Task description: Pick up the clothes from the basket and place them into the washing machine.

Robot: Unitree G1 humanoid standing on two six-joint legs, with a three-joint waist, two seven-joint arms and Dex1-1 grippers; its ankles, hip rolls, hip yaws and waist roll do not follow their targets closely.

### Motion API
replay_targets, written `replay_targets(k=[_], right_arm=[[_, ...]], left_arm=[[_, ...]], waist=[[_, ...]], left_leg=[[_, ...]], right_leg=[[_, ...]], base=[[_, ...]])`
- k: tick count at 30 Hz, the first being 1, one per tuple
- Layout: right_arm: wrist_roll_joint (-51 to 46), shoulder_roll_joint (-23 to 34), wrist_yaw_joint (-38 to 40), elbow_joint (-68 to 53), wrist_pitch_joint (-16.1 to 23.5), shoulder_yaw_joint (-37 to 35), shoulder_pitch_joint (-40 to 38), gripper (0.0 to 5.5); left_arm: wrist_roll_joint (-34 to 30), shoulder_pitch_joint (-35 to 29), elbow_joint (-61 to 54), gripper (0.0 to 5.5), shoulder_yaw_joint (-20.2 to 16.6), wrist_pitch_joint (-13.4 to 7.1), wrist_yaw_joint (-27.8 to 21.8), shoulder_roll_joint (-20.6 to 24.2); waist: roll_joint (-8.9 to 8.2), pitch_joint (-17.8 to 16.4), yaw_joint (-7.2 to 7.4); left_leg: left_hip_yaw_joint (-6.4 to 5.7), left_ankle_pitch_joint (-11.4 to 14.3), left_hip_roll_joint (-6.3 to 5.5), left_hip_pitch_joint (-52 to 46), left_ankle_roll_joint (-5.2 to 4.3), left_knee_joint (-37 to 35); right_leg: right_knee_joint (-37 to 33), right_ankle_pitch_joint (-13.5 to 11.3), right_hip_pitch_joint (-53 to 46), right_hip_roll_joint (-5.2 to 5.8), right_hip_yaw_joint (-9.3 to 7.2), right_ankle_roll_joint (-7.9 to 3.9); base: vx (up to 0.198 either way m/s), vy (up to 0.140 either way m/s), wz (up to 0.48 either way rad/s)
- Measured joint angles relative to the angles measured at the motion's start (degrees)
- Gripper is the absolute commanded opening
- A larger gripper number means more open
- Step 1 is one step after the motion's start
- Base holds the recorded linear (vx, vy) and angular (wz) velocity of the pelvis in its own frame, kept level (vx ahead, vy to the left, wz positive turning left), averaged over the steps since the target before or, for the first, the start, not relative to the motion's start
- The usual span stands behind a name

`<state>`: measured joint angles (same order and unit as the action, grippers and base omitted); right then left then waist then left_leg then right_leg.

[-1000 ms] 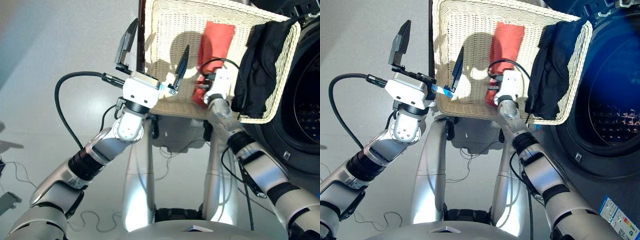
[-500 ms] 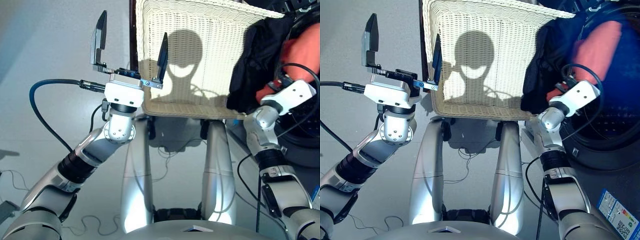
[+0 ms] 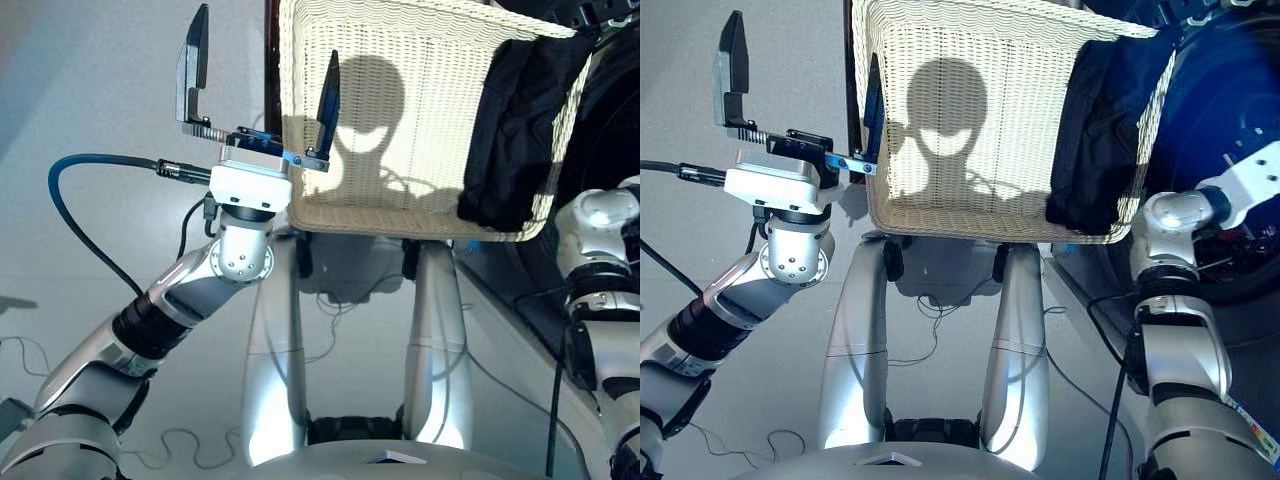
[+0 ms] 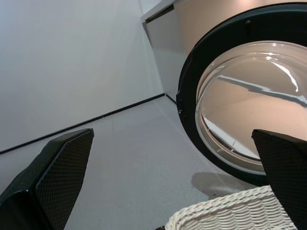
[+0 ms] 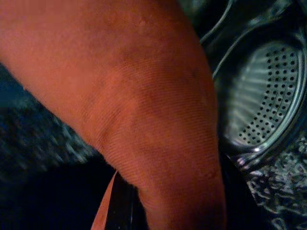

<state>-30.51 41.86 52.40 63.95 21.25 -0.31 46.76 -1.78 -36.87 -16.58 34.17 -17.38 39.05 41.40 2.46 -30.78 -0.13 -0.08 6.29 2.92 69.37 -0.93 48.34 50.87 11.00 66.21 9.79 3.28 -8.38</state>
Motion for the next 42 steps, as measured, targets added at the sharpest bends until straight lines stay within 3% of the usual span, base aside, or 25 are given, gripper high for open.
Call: replay_targets(k=[3,4,5,11,20,25,28,35,42], right_arm=[[-3.83,2.14,-4.71,5.18,-1.95,0.78,1.87,0.02],[-4.89,2.79,-5.69,5.74,-2.24,0.73,1.82,1.62],[-5.76,3.55,-6.93,7.06,-2.49,0.81,1.98,5.50],[-11.62,7.20,-12.14,11.36,-4.75,0.82,3.88,5.50],[-12.71,4.75,-15.29,6.19,-4.30,4.52,3.73,5.50],[-12.51,0.03,-15.15,-2.66,-1.81,5.55,0.60,5.50],[-8.84,-4.00,-14.66,-18.42,-0.26,8.42,-5.87,5.50],[-1.01,-10.68,-16.23,-37.46,0.99,12.46,-17.12,5.50],[-0.15,-13.56,-22.82,-40.55,1.29,18.50,-21.20,5.50]], left_arm=[[0.84,-0.29,-0.02,5.50,1.06,0.02,-1.55,1.36],[0.99,-0.29,-0.02,5.50,1.32,0.02,-2.06,1.66],[1.08,-0.33,-0.02,5.50,1.47,0.04,-2.57,2.02],[1.23,-0.33,-0.02,5.50,1.50,0.18,-4.56,2.99],[2.31,-0.23,-0.05,5.50,1.39,0.31,-5.62,2.10],[2.31,-0.05,-0.06,5.50,0.91,0.40,-5.61,0.90],[2.24,1.47,-0.15,5.50,-1.34,0.60,-5.53,-1.02],[2.21,3.79,-0.54,5.50,-4.01,1.29,-5.28,-1.78],[2.26,5.15,-0.57,5.50,-4.18,1.55,-5.37,-1.77]], waist=[[-0.01,0.00,-0.04],[-0.01,0.00,-0.04],[-0.01,0.00,-0.10],[0.00,0.01,0.00],[0.00,0.00,0.11],[-0.11,0.01,0.43],[-0.32,0.01,1.77],[-1.89,0.00,3.21],[-2.04,0.01,3.31]], left_leg=[[0.02,-0.03,-0.10,0.00,0.06,0.15],[0.01,-0.03,-0.12,0.00,0.08,0.18],[-0.01,-0.02,-0.16,0.00,0.11,0.26],[-0.02,0.13,-0.28,-0.04,0.20,0.63],[0.05,0.05,-0.23,-0.61,0.34,0.35],[0.06,0.06,-0.10,-1.19,0.34,-0.27],[0.07,0.08,0.03,-1.17,0.28,-0.46],[0.13,0.15,0.16,-1.18,0.18,-0.98],[0.19,0.18,0.25,-1.19,0.14,-1.13]], right_leg=[[0.09,-0.04,-0.06,0.12,-0.01,-0.11],[0.08,-0.04,-0.12,0.15,-0.02,-0.11],[0.13,-0.04,-0.15,0.18,-0.03,-0.11],[0.16,-0.09,-0.44,0.28,-0.02,-0.18],[0.04,-0.10,-0.80,0.27,0.03,-0.20],[-0.29,-0.10,-1.24,0.19,0.00,-0.20],[-0.65,-0.12,-1.24,0.02,0.01,-0.17],[-1.26,-0.10,-1.21,-0.12,0.03,-0.17],[-1.45,-0.11,-1.19,-0.22,0.06,-0.16]], base=[[0.000,0.000,0.000],[0.000,0.000,0.000],[0.000,0.000,0.000],[0.000,0.000,0.000],[0.000,0.000,0.000],[0.000,0.000,0.000],[0.000,0.000,0.000],[0.000,0.000,0.000],[0.000,0.000,0.000]])
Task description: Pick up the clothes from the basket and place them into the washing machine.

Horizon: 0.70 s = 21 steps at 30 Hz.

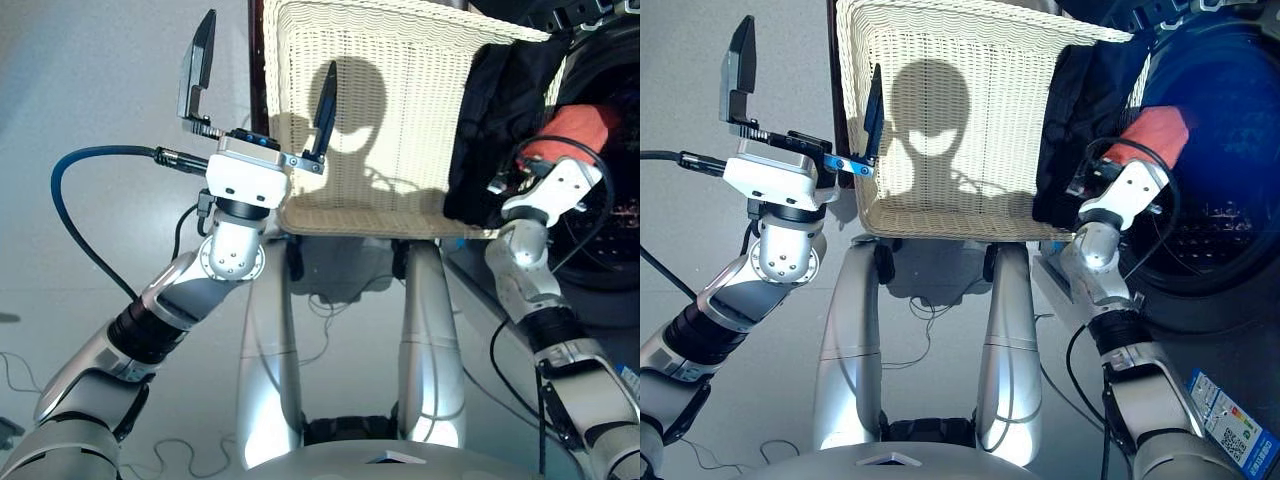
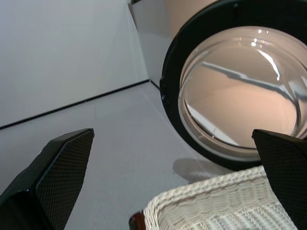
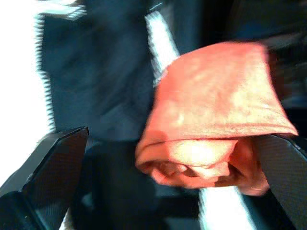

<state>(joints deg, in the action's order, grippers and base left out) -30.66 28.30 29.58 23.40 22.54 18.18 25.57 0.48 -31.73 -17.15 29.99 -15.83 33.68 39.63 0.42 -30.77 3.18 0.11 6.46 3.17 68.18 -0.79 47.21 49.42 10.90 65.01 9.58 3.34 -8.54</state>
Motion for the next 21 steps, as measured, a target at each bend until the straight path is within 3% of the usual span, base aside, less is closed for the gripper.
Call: replay_targets(k=[6,14,21], right_arm=[[-2.61,-1.93,-2.89,4.18,-0.27,0.88,2.54,5.50],[-5.29,-4.34,-5.32,19.10,-3.48,3.77,11.57,5.50],[-5.75,-5.64,-4.61,32.75,-4.92,3.37,18.17,5.50]], left_arm=[[0.66,0.49,0.00,5.50,0.03,-0.02,-0.35,0.02],[2.96,0.81,0.06,5.50,0.17,-0.06,-2.01,-0.08],[4.52,0.76,0.10,5.50,0.33,-0.08,-2.15,-0.14]], waist=[[-0.01,0.01,-0.09],[-0.01,0.01,-0.40],[0.04,0.02,-1.68]], left_leg=[[0.02,-0.02,0.04,-0.05,-0.02,0.02],[0.03,-0.04,0.08,-0.30,-0.06,0.14],[0.04,-0.12,0.09,-0.49,-0.24,0.02]], right_leg=[[0.07,-0.01,0.00,-0.04,0.01,0.00],[0.47,-0.01,-0.09,-0.08,0.07,0.00],[0.53,-0.01,-0.12,-0.08,0.08,0.00]], base=[[0.000,0.000,0.000],[0.000,0.000,0.000],[0.000,0.000,0.000]])
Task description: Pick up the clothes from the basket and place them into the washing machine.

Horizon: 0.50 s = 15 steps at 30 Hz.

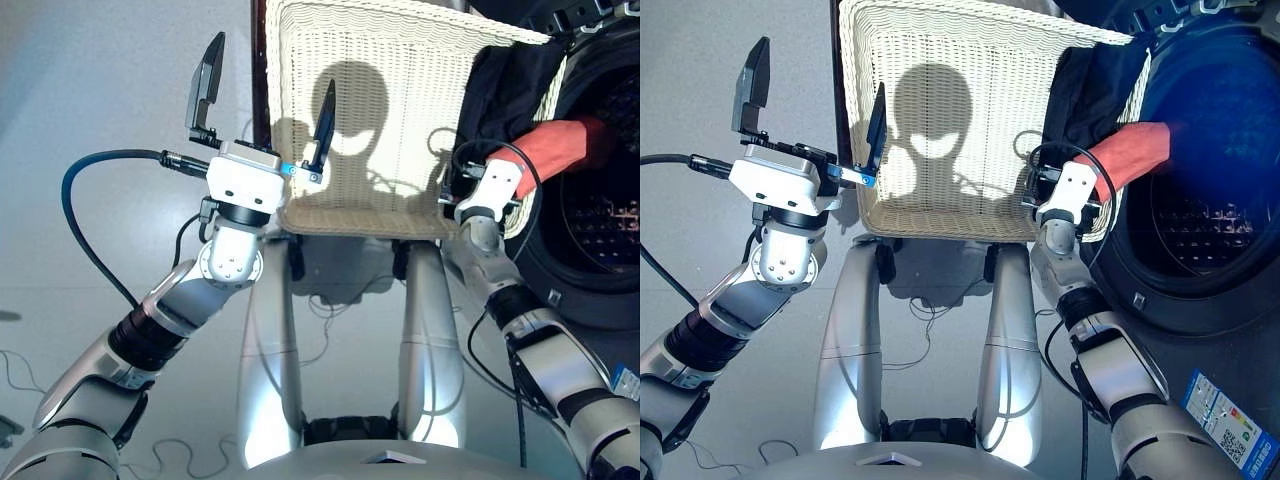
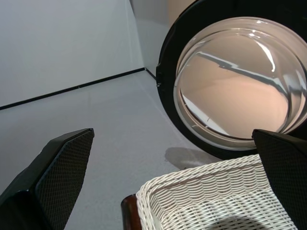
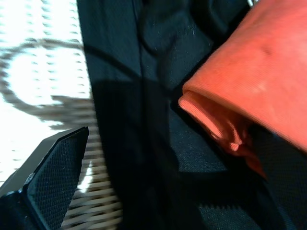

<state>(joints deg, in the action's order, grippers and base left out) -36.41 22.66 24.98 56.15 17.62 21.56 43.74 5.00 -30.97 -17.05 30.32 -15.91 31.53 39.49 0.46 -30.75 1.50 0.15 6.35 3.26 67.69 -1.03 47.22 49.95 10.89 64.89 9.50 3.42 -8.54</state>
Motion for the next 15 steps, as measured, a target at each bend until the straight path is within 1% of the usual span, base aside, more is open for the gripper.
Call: replay_targets(k=[2,6,12,15], right_arm=[[0.05,-0.01,1.12,3.80,-0.25,-0.58,2.33,5.50],[0.07,0.18,2.09,9.56,-2.07,-1.82,5.72,5.50],[0.18,0.73,2.96,14.70,-4.78,-2.32,10.01,5.50],[0.18,1.91,3.23,15.11,-5.14,-2.37,10.66,5.50]], left_arm=[[0.54,0.05,0.02,5.50,0.03,0.00,0.01,0.02],[0.55,-0.29,0.02,5.50,0.76,-0.01,0.00,0.04],[0.54,-0.56,0.03,5.50,1.05,0.01,-0.11,0.04],[0.54,-1.32,0.03,5.50,1.07,0.01,-0.64,0.05]], waist=[[0.03,0.00,-0.69],[0.10,0.00,-1.75],[0.25,-0.03,-1.92],[0.56,-0.01,-2.13]], left_leg=[[0.00,-0.03,-0.01,-0.03,-0.05,-0.04],[-0.01,-0.04,-0.07,-0.02,-0.07,-0.01],[-0.02,0.19,-0.23,0.04,-0.43,-0.07],[-0.02,0.20,-0.26,0.36,-0.45,-0.09]], right_leg=[[0.00,0.00,-0.01,0.01,0.00,0.00],[0.04,0.00,-0.03,0.03,0.01,0.00],[0.03,0.02,0.01,0.13,0.00,0.00],[0.06,0.03,0.40,0.13,0.00,-0.01]], base=[[0.000,0.000,0.000],[0.000,0.000,0.000],[0.000,0.000,0.000],[0.000,0.000,0.000]])
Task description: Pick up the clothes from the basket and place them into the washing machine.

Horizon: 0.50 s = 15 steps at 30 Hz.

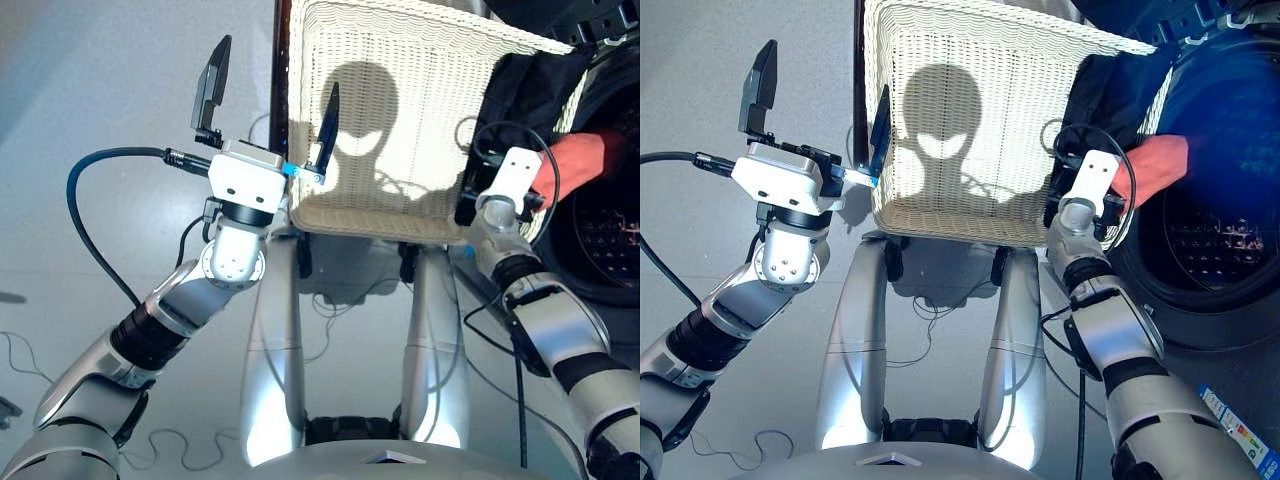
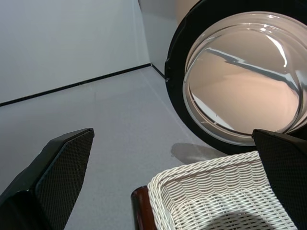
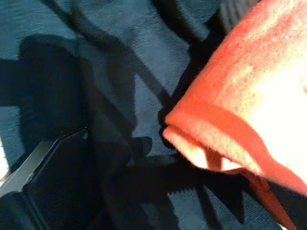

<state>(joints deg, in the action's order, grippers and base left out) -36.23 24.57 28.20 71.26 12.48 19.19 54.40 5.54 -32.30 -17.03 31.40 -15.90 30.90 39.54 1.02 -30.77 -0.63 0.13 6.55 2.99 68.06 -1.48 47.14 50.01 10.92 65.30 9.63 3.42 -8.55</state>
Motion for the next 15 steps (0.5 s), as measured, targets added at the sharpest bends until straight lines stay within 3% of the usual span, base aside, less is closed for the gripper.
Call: replay_targets(k=[5,6,7,15], right_arm=[[0.03,1.54,-0.20,0.20,-1.14,0.01,0.50,5.50],[0.00,1.69,-0.35,0.24,-1.20,-0.02,0.55,1.83],[0.01,1.86,-0.70,0.39,-1.22,-0.03,0.67,0.00],[0.63,2.49,-2.00,0.71,-1.24,-0.03,0.81,0.00]], left_arm=[[0.02,-0.97,0.00,5.50,0.55,0.00,-0.56,0.00],[0.03,-1.15,0.00,5.50,0.62,0.00,-0.80,0.00],[0.09,-1.18,0.00,5.50,0.63,0.00,-1.19,0.00],[0.78,-1.18,0.00,5.50,1.50,0.00,-1.33,0.01]], waist=[[0.47,0.00,-0.76],[0.54,0.00,-0.95],[0.60,0.00,-0.98],[0.71,0.01,-1.03]], left_leg=[[0.00,-0.21,-0.16,0.56,0.14,0.04],[-0.02,-0.22,-0.16,0.55,0.13,0.05],[-0.02,-0.21,-0.16,0.56,0.10,0.07],[-0.03,-0.05,-0.13,0.60,-0.15,0.09]], right_leg=[[0.23,0.03,0.65,-0.03,-0.02,-0.01],[0.30,0.04,0.66,-0.03,-0.03,0.00],[0.35,0.05,0.69,-0.03,-0.03,0.00],[0.42,0.05,0.72,0.02,-0.01,0.00]], base=[[0.000,0.000,0.000],[0.000,0.000,0.000],[0.000,0.000,0.000],[0.000,0.000,0.000]])
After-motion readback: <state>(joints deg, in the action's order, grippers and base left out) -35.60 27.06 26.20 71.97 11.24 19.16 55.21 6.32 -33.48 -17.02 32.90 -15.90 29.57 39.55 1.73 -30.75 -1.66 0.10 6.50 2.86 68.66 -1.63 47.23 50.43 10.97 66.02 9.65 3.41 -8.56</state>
